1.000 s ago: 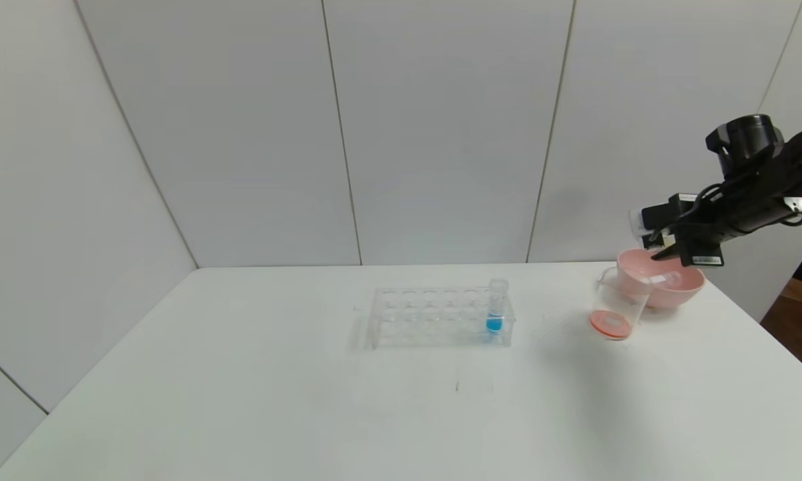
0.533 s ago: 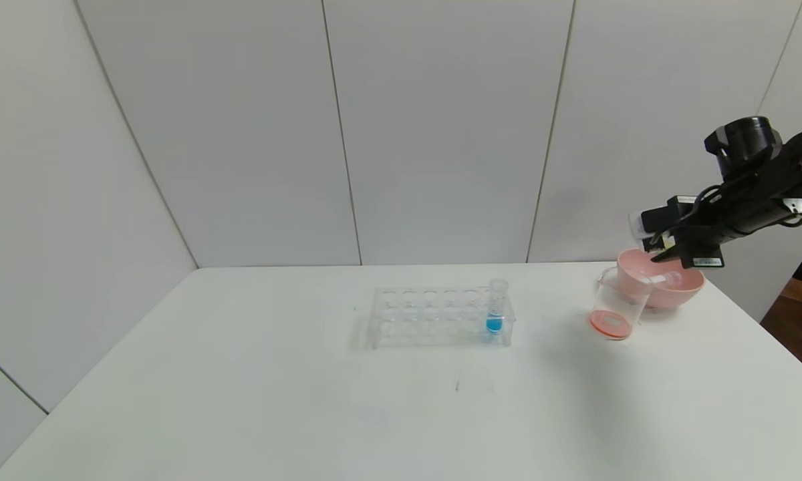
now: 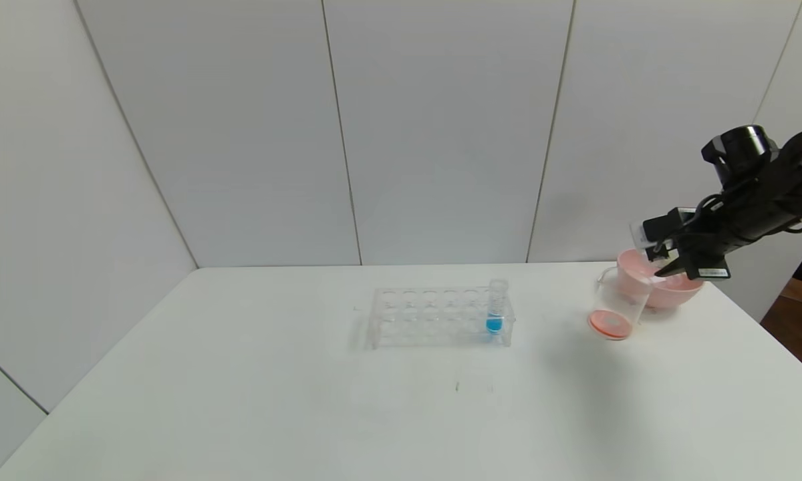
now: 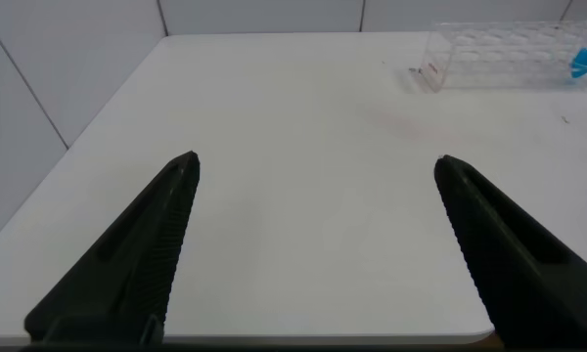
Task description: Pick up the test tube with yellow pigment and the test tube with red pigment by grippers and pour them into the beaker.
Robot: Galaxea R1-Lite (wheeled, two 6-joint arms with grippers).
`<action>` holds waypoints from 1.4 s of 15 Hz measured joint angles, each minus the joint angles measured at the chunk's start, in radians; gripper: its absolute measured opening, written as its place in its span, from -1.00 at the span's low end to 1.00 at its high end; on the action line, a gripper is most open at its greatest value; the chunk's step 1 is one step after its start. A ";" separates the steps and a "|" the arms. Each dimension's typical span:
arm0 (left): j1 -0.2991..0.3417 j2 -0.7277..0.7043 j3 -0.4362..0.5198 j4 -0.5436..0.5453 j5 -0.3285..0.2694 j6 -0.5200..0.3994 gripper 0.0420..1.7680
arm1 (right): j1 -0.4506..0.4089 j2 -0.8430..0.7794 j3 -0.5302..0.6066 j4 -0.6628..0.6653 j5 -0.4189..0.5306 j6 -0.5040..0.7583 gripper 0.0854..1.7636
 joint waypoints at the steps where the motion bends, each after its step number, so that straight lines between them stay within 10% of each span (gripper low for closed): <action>1: 0.000 0.000 0.000 0.000 0.000 0.000 0.94 | 0.003 0.000 0.000 0.002 0.000 0.002 -0.50; 21: 0.000 0.000 0.000 0.000 0.000 0.000 0.94 | 0.008 0.002 -0.001 0.076 -0.083 0.013 -0.50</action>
